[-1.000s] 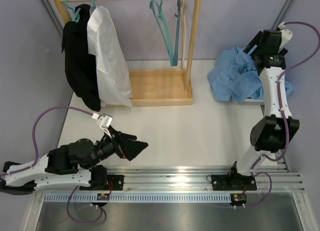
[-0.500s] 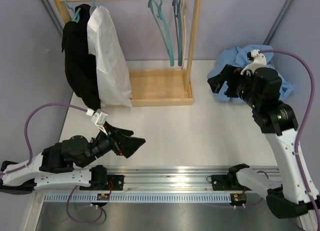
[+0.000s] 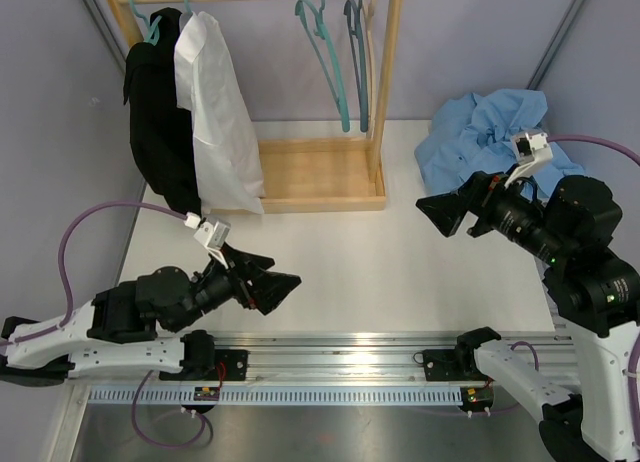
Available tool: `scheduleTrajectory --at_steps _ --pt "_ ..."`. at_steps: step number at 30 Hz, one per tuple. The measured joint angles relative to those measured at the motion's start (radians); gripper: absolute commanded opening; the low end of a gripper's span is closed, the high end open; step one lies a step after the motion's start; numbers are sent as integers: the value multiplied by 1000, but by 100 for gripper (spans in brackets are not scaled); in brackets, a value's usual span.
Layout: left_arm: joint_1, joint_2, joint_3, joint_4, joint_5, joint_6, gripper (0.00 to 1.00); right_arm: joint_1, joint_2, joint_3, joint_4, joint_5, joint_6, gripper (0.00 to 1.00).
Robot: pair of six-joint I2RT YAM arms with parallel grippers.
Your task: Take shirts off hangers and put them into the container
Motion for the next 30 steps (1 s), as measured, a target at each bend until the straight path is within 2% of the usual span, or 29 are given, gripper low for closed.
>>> scheduleTrajectory --at_steps 12,30 --pt "0 58 61 28 0 24 99 0 0 4 35 -137 5 100" --pt "0 49 61 56 0 41 99 1 -40 -32 85 -163 34 99"
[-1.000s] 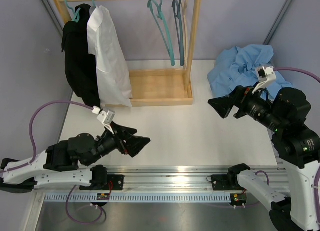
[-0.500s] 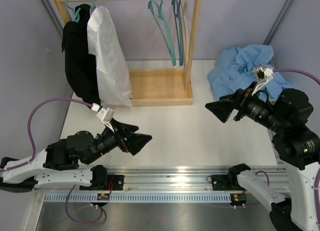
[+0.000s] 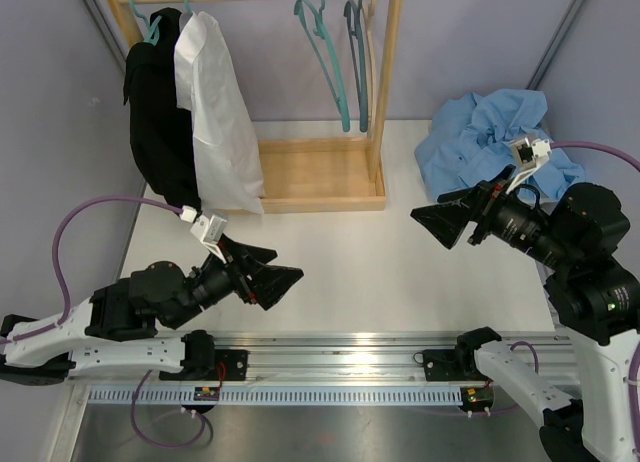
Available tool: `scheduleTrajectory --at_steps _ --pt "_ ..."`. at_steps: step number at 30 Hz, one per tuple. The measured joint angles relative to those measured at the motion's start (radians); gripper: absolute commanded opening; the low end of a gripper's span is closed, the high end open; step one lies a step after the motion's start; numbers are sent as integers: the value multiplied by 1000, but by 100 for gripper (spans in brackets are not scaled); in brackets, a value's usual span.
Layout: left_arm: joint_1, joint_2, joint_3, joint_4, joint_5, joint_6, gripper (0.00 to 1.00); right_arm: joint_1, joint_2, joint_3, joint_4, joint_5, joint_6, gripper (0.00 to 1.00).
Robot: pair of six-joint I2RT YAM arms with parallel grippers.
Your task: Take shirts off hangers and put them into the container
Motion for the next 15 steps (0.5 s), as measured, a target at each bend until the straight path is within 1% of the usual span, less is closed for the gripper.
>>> scheduleTrajectory --at_steps 15 --pt "0 0 0 0 0 6 99 0 -10 -23 5 3 4 99"
